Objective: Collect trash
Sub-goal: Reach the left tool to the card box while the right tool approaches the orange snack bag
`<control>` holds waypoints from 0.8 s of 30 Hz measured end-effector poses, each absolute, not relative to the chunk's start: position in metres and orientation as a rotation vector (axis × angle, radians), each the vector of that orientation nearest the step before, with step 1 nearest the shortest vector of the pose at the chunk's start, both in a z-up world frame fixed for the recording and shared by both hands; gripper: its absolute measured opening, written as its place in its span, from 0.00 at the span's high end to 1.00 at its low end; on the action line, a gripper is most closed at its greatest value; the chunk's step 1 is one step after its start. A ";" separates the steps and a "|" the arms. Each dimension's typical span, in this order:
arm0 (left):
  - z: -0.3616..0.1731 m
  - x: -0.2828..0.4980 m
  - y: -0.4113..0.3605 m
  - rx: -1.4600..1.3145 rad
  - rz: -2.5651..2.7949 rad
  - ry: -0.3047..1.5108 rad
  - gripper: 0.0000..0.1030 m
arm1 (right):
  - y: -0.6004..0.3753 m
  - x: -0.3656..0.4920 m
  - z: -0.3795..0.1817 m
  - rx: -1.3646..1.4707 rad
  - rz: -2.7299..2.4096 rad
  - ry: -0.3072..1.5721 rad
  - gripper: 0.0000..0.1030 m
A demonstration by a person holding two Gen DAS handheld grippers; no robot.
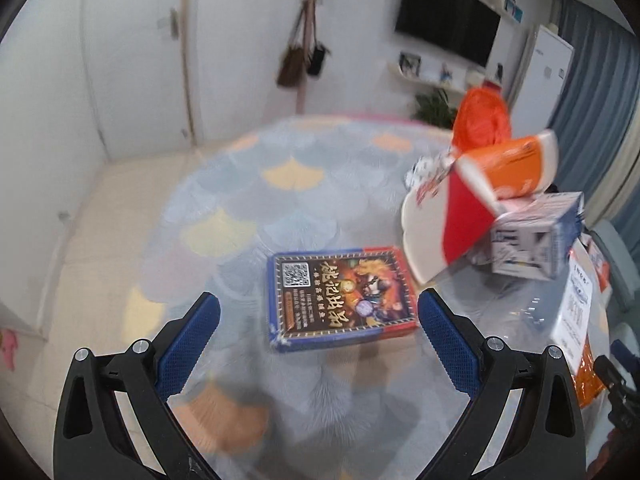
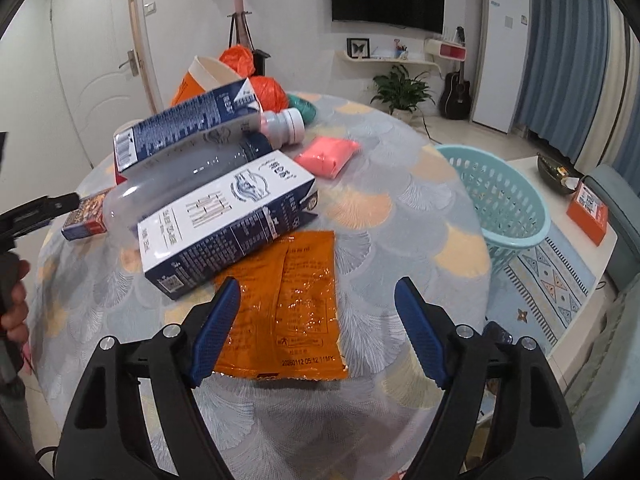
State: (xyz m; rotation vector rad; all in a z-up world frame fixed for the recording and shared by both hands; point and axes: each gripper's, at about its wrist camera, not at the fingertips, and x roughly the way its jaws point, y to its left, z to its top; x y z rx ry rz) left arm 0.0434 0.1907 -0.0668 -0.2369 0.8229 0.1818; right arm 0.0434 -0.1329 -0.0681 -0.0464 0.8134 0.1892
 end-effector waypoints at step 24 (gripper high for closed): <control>-0.059 -0.003 0.141 -0.144 -0.090 0.830 0.14 | -0.142 0.051 -0.071 -0.023 0.205 0.809 0.27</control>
